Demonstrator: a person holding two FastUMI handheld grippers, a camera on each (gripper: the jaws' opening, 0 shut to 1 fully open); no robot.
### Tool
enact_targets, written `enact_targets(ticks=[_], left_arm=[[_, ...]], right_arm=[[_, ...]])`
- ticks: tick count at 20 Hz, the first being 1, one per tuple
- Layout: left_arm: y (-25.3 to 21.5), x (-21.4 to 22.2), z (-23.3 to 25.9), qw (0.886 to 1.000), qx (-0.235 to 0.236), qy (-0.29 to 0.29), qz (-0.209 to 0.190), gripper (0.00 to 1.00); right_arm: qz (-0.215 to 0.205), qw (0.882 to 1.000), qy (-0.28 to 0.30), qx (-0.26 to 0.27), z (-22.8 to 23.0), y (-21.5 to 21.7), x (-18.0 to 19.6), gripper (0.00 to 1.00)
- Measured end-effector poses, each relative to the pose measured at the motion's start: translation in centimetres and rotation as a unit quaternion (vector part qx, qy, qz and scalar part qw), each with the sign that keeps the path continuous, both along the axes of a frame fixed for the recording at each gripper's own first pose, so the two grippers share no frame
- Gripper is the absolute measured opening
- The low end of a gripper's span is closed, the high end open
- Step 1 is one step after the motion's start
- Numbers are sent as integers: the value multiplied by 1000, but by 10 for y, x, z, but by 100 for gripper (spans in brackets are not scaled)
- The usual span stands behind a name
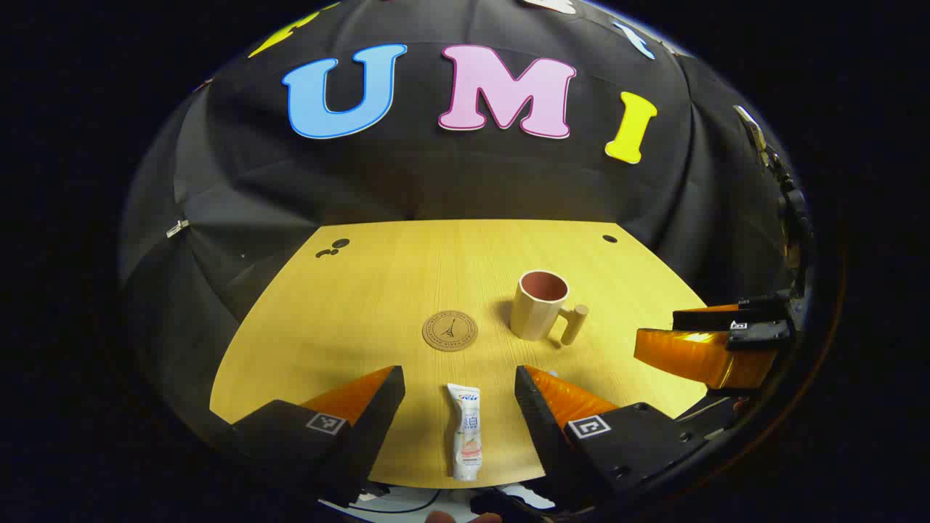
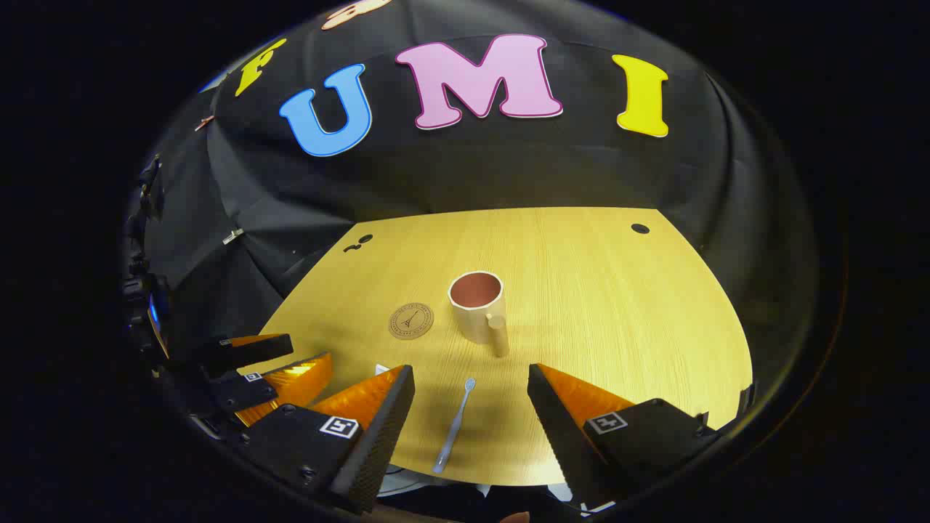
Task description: Put the toothbrush and toothpaste on the desktop into the cup, then pick up the cup and place it on the coaster on the desktop.
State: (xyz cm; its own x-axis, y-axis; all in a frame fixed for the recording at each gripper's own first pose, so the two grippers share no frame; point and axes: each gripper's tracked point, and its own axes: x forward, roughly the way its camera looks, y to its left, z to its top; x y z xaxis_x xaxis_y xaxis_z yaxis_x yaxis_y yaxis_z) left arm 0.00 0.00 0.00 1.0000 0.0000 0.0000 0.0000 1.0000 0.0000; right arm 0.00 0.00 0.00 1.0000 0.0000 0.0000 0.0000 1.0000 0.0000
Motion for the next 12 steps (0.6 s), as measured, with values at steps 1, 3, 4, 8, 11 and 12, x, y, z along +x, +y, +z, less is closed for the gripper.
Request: enact_targets(ticks=[1, 3, 4, 8, 11, 12], left_arm=[[-2, 1, -5, 1000, 2, 7, 0, 95], [-5, 5, -14, 1000, 5, 22, 2, 95], [-7, 7, -18, 1000, 6, 29, 3, 95], [-15, 21, -30, 999, 10, 49, 5, 95], [-17, 34, -43, 998, 11, 66, 10, 94], [-17, 38, -47, 997, 11, 72, 12, 93]], right_arm=[[-1, 1000, 2, 0, -1, -2, 0, 97], [-2, 1000, 5, 3, -3, -5, 1, 97], [-3, 1000, 7, 4, -5, -7, 1, 96], [-4, 1000, 19, 9, -10, -16, 2, 97], [-5, 1000, 28, 11, -14, -24, 4, 97], [-6, 999, 31, 12, -16, -26, 4, 97]])
